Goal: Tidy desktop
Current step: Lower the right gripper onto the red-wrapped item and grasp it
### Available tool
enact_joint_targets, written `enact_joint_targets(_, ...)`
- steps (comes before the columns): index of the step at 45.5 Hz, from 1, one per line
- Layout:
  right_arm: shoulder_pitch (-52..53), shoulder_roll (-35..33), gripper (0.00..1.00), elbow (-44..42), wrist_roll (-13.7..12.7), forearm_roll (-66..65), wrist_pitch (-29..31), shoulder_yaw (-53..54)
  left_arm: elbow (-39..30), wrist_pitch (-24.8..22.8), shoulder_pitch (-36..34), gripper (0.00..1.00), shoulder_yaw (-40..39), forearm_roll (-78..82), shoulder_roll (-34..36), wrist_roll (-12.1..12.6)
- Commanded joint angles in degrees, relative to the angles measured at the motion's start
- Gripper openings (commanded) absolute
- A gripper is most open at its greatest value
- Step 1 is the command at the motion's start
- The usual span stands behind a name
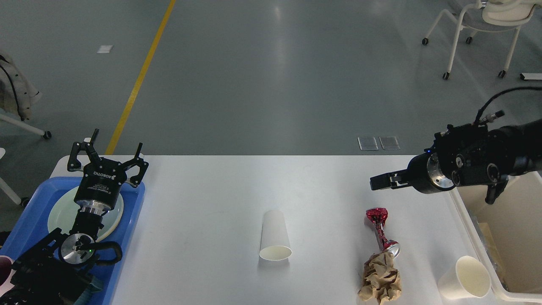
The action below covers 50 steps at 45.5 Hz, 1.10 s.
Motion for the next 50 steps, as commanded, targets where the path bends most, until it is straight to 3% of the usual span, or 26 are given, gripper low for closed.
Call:
enact_joint_targets(1, -11.7, 3.85, 1.0, -5.34, 0.1, 3.32, -4.65, -0.65, 0.0, 0.0, 0.0, 1.0, 0.0, 0.0, -0.01, 0.09)
enact_joint_targets(21, -29.2, 7.55, 1.0, -20.45, 0.01, 5.87, -5.88, 3.22, 0.0, -0.09, 0.0, 1.0, 0.0, 0.0, -0.01, 0.0)
enact_joint_targets(40, -39.13, 7.11, 1.0, -32.85, -0.25, -1.33, -6.15, 7.87, 0.0, -0.18, 0.0, 1.0, 0.0, 0.0, -0.01, 0.0)
enact_joint_targets(47, -40.72, 7.02, 1.0, -33.38, -1.48, -3.27, -6.06, 11.57, 0.0, -0.18, 0.0, 1.0, 0.0, 0.0, -0.01, 0.0)
enact_joint_targets(50, -40.89, 7.11, 0.9, -33.47, -1.57, -3.27, -6.15, 11.66, 0.0, -0.09, 0.0, 1.0, 0.0, 0.0, -0.01, 0.0)
